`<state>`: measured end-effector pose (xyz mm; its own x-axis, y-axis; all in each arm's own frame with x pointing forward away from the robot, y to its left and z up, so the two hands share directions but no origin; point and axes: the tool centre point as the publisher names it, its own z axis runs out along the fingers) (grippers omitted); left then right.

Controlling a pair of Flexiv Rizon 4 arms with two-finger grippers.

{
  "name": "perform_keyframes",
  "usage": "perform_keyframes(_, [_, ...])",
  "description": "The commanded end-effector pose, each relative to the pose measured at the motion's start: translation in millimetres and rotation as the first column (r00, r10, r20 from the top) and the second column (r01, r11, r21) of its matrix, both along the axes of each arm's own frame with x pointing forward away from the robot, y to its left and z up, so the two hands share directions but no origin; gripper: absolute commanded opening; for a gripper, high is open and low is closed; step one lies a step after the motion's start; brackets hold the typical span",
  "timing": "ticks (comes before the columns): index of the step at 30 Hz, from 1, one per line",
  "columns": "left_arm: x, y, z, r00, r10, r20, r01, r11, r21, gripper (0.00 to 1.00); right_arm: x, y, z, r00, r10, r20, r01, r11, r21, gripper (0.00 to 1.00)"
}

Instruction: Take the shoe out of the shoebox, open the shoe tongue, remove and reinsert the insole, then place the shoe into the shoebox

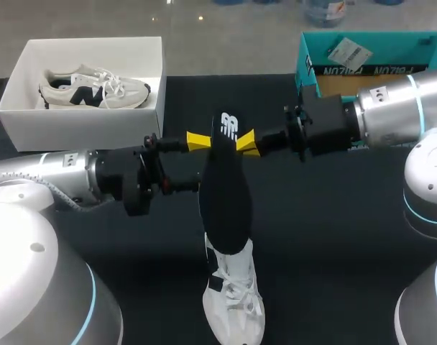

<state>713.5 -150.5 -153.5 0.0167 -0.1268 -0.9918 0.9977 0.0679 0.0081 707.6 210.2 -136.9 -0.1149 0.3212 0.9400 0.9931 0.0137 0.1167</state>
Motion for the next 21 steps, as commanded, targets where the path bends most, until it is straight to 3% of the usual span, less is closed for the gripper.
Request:
perform_keyframes(1, [-0.8, -1.5, -0.9, 1.000, 0.004, 0.002, -0.004, 1.000, -0.001, 1.00, 10.2, 22.5, -5.3, 1.000, 0.015, -0.010, -0.015, 1.000, 0.001, 0.00])
perform_keyframes(18, [-1.1, -5.8, -2.0, 1.000, -0.012, 0.005, 0.012, 1.000, 0.002, 1.00, 7.3, 29.4, -8.5, 1.000, 0.005, -0.023, -0.004, 1.000, 0.014, 0.00])
perform_keyframes(19, [-1.3, -6.0, -2.2, 1.000, -0.013, 0.006, 0.013, 1.000, 0.001, 0.65, 7.4, 29.2, -8.6, 1.000, 0.003, -0.023, -0.003, 1.000, 0.015, 0.00])
perform_keyframes(20, [-1.4, -6.2, -2.2, 1.000, -0.013, 0.007, 0.013, 1.000, 0.002, 0.54, 7.4, 29.2, -8.6, 1.000, 0.002, -0.023, -0.001, 1.000, 0.016, 0.00])
perform_keyframes(21, [-1.6, -6.5, -2.0, 1.000, -0.016, 0.007, 0.016, 1.000, 0.001, 0.57, 7.5, 29.1, -8.6, 1.000, 0.001, -0.024, 0.000, 1.000, 0.016, 0.00])
